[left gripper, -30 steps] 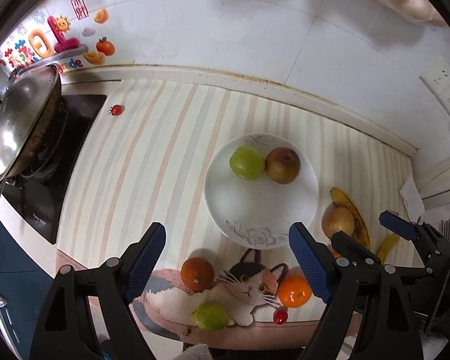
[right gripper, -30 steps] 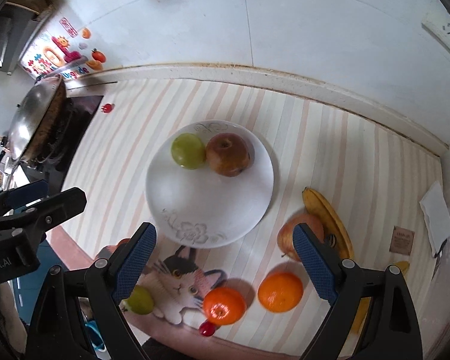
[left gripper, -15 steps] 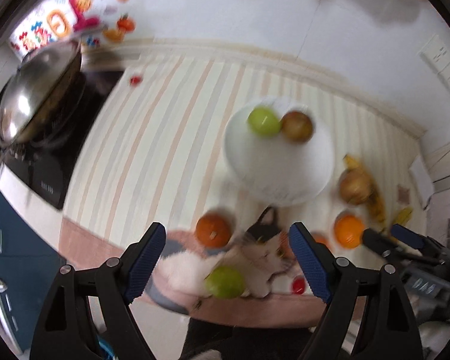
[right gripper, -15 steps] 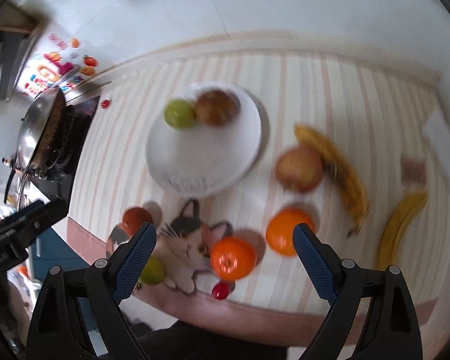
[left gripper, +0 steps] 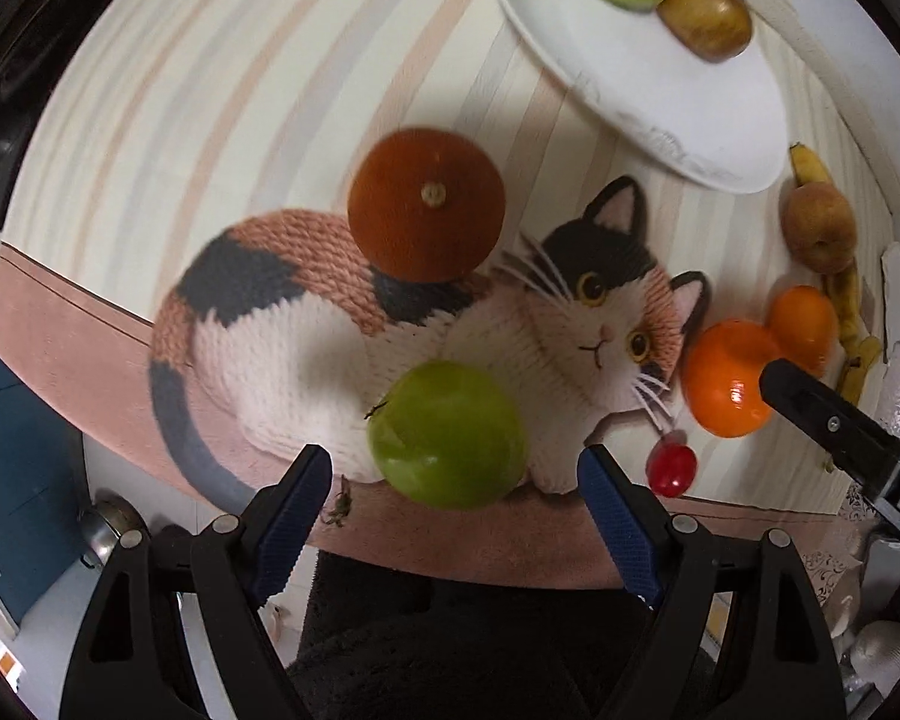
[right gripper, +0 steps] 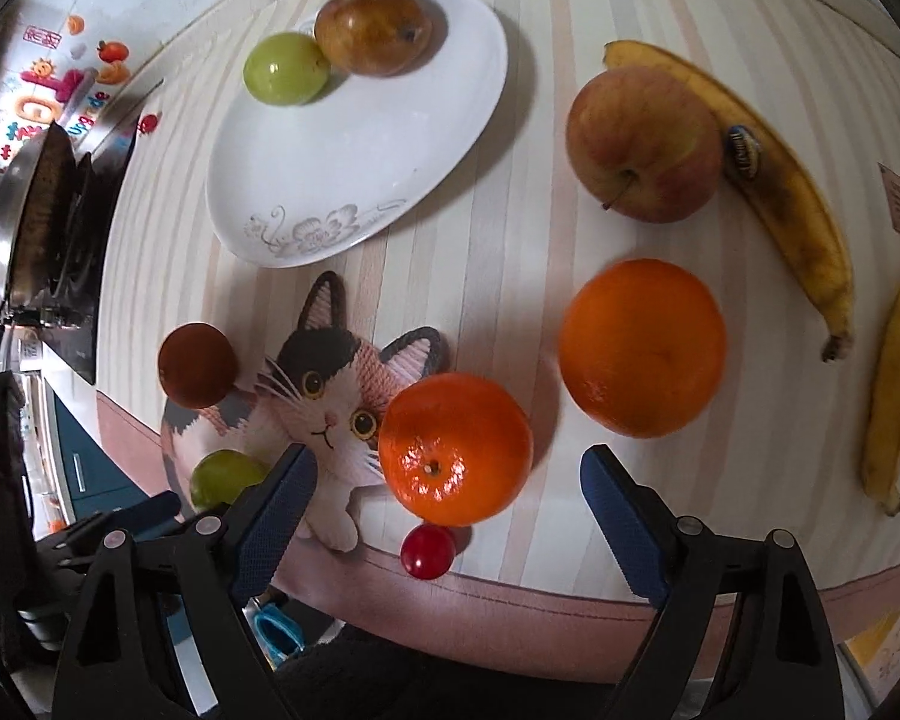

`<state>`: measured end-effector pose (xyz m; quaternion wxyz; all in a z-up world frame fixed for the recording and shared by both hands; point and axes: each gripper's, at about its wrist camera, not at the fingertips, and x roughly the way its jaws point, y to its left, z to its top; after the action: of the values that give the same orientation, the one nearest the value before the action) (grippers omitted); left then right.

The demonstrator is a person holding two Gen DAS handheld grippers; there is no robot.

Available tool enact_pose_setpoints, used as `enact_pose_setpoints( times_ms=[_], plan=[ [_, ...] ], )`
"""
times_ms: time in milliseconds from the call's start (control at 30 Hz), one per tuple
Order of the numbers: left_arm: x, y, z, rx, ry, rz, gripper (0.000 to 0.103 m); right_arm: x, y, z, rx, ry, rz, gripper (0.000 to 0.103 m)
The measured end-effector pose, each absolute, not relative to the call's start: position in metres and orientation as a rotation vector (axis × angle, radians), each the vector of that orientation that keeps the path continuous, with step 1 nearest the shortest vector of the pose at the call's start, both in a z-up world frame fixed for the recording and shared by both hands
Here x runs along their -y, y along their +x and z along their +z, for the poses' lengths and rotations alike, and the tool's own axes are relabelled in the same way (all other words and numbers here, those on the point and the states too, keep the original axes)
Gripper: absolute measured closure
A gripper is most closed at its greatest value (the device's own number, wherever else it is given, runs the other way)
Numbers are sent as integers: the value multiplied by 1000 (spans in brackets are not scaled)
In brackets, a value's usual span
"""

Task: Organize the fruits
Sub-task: 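Move both grippers back toward the remaining fruit on the cat mat, then grasp the second green apple with the left gripper while the right grasps a tangerine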

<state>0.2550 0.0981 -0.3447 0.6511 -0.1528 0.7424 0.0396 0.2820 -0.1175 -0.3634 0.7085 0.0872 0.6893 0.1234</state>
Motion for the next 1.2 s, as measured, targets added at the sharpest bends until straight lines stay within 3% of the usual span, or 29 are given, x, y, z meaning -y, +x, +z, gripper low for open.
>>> enact_pose_setpoints(
  times_ms=[267,367,500,600,867,1200],
  plan=[
    [-91,255,-365,-1717,-385,86,19,101,288,-385,-1573,139,261,11],
    [-92,256,-366,-1715,-388,86,30,97,288,-393,-1585,128,260,14],
    [-94,258,-364,-1683,-363,116,46,90,289,-401,-1597,120,268,28],
    [-95,259,-365,-1679,-374,108,46,87,289,-405,-1582,99,265,36],
    [-86,260,-354,-1650,-353,91,47,93,287,-401,-1551,117,278,37],
    [-71,292,-276,-1495,-360,-11,47,101,296,-335,-1457,199,378,37]
  ],
)
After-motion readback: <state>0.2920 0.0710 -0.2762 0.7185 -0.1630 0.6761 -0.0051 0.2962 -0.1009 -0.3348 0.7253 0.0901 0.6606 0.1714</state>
